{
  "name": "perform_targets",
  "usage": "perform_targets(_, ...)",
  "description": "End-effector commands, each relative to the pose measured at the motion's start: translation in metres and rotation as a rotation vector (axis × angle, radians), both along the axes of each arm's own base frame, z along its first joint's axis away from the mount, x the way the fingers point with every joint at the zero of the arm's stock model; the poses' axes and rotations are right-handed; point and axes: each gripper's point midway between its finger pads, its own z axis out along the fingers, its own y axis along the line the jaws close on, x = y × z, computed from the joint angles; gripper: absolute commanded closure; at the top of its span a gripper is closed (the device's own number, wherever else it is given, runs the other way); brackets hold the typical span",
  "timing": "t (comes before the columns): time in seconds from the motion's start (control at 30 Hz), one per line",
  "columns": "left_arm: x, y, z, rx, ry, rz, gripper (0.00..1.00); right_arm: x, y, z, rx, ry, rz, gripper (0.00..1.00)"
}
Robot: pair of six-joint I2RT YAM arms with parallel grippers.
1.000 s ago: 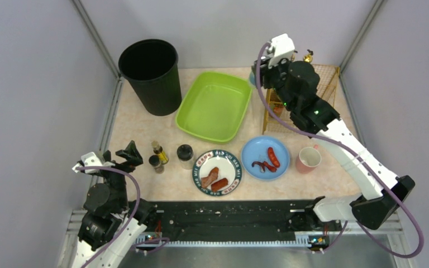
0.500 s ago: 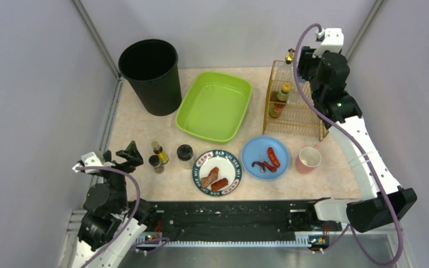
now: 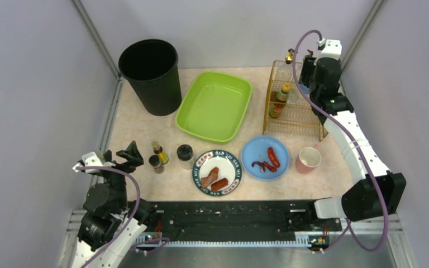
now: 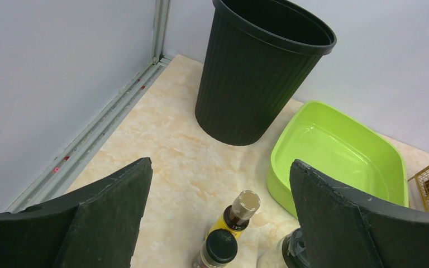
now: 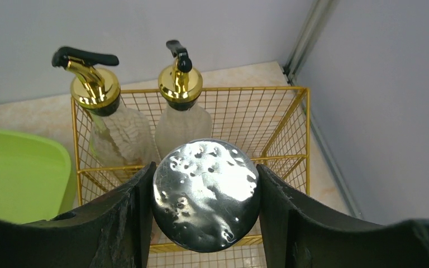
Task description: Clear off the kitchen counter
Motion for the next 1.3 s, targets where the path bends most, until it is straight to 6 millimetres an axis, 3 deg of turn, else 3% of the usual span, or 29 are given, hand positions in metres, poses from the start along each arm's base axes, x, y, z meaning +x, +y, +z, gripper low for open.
perform_targets(0.0, -0.025, 0.012, 0.026, -0.083, -0.147, -0.011, 0.03, 0.015, -0.002, 0.017, 0.043, -0.108, -0.009, 1.00)
perform_targets(0.5, -0.024, 0.011, 0.026, -0.080, -0.148, -0.017, 0.03, 0.039, -0.006, -0.049, 0.068, -0.016, 0.005, 1.00)
perform_targets(1.07, -0.024, 0.012, 0.025, -0.078, -0.144, -0.011, 0.03, 0.050, -0.001, -0.129, 0.122, 0.110, 0.021, 1.00)
perform_targets(1.27, -0.024, 0.012, 0.025, -0.077, -0.144, -0.010, 0.03, 0.051, 0.003, -0.147, 0.133, 0.142, 0.034, 1.00)
